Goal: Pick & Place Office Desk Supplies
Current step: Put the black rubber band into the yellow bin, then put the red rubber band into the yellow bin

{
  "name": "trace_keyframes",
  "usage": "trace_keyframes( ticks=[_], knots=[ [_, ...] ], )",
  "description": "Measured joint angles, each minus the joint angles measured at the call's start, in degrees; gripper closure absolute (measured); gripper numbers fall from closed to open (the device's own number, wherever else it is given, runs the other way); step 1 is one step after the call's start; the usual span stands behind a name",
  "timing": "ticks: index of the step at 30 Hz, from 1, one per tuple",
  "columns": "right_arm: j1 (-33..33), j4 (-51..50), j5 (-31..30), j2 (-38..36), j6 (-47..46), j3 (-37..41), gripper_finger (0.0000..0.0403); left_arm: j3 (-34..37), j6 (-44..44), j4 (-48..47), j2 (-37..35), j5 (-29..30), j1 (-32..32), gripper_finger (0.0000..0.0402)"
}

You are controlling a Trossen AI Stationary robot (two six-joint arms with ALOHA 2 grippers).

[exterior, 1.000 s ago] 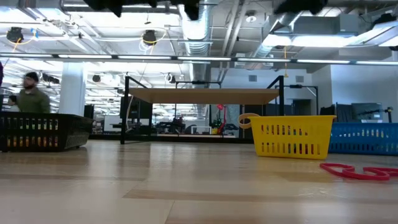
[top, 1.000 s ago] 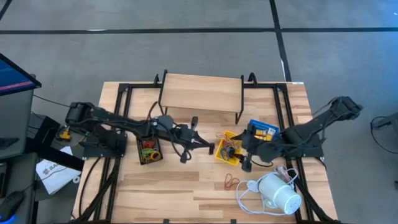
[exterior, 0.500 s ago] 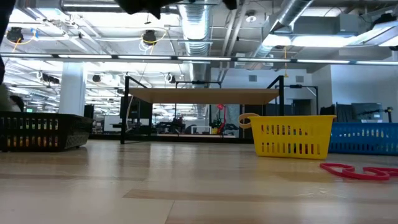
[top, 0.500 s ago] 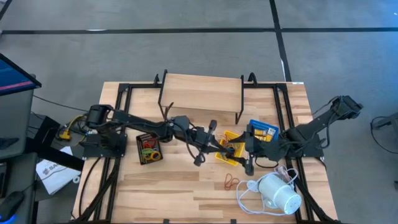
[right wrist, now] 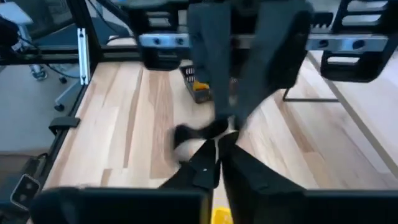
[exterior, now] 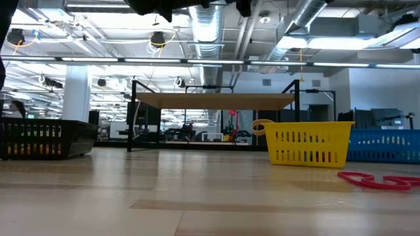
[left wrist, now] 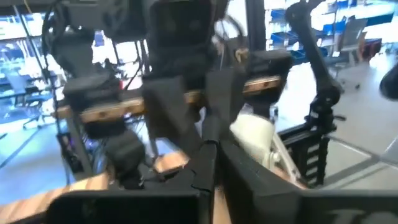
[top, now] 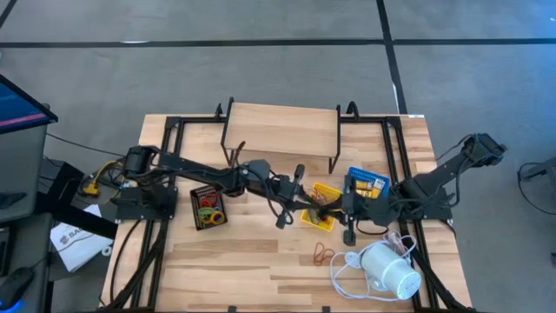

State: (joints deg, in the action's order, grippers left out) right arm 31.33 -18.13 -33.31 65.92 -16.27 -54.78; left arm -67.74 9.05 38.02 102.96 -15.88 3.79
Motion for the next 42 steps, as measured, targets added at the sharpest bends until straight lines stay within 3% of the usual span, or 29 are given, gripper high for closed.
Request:
trace_keyframes(
  ticks=[4,8,11,13,16,20,27,31,34,36,42],
  knots=[
    [1.26,-0.36,-2.06,-0.06,0.35,-0.02,0.0397,-0.02,1.24,-5.65,-2.57,-0.15,-0.95,0.0341],
    [0.38,-9.74,-5.4,-0.03,-5.77,0.0,0.0399,0.04,5.52,-16.27,-7.41,-0.84,-0.88,0.0281],
    [-2.13,-14.36,-5.58,0.88,-11.72,2.01,0.04,0.02,8.23,-28.99,-13.51,6.65,-0.15,0.0245],
    [-4.87,-16.25,-2.44,2.14,-13.4,3.88,0.0401,0.02,8.7,-35.24,-17.07,12.34,0.35,0.0231],
    [-11.1,-15.82,6.52,5.25,-13.62,6.44,0.0393,0.01,6.92,-40.0,-20.68,14.75,0.82,0.0223],
    [-17.17,-15.41,15.3,10.02,-11.72,7.76,0.0332,-0.07,3.95,-44.26,-21.56,14.89,2.14,0.0228],
    [-19.62,-12.38,20.0,10.68,-9.1,6.89,0.017,0.03,4.03,-46.71,-13.96,16.19,5.83,0.0239],
    [-19.05,-17.58,21.49,7.44,-11.48,3.09,0.0104,0.0,4.48,-39.76,-5.22,13.81,7.37,0.0234],
    [-17.13,-21.58,19.4,2.33,-12.73,0.59,0.0084,-0.04,5.53,-31.45,1.73,8.59,8.43,0.0226],
    [-15.73,-23.04,15.48,-1.18,-14.06,-0.5,0.0082,-0.51,6.45,-27.7,5.43,8.32,9.0,0.0222],
    [-14.51,-28.59,5.97,-10.51,-19.13,-0.66,0.0085,-8.96,15.1,-32.1,15.04,9.15,9.63,0.0223]
  ],
)
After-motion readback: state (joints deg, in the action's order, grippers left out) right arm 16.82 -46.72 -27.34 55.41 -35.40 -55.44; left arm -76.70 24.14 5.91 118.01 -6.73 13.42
